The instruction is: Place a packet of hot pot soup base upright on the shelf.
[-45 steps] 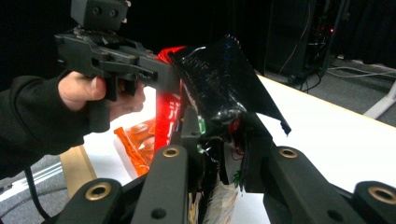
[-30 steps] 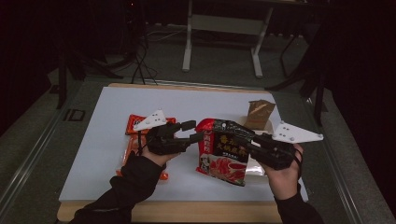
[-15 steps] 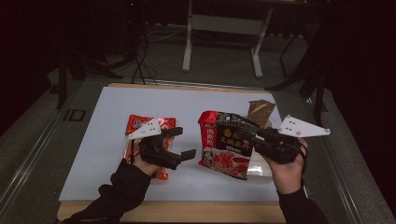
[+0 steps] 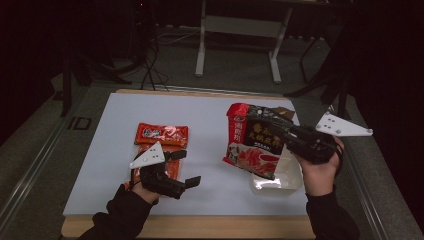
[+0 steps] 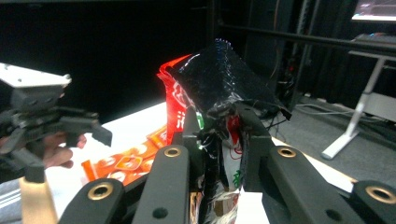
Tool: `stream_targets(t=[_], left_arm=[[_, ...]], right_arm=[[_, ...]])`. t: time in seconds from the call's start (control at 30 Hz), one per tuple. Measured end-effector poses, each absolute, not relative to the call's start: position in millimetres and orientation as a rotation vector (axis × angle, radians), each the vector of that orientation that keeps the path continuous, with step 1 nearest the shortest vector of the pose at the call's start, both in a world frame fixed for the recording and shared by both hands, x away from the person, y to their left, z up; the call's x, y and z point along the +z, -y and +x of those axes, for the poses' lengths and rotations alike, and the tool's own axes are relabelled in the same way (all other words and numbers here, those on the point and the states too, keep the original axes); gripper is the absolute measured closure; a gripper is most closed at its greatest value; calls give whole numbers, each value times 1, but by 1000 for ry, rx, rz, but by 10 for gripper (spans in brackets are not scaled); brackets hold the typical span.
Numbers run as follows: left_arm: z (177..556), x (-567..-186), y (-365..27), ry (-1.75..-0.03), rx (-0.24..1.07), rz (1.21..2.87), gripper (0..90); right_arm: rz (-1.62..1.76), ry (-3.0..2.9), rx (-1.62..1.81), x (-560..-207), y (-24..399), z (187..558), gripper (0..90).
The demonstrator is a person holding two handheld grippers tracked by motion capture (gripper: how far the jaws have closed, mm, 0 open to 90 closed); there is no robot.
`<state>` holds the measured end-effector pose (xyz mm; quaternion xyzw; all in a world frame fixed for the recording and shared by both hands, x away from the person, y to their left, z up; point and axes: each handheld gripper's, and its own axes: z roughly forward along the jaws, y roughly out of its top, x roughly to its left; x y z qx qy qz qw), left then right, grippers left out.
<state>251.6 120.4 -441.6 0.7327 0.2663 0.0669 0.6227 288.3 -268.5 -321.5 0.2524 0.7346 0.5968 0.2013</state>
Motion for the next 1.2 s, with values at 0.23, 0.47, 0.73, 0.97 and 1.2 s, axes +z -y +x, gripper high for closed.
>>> stream_targets(t=[0.23, 0.47, 0.73, 0.97, 1.2], left_arm=[[243, -457, -126, -599, 185, 1727, 24], [237, -470, -130, -617, 176, 1721, 24], [237, -488, -132, -608, 183, 1729, 25], [239, -494, -131, -609, 195, 1745, 25], [239, -499, -131, -619, 195, 1746, 25]], right_arm=[[727, -2010, 1653, -317, 286, 303, 767], [778, -1987, 1629, -321, 301, 317, 767], [847, -1973, 1582, -329, 319, 339, 766], [868, -2002, 1553, -339, 327, 354, 764], [864, -2000, 1516, -350, 331, 363, 763]])
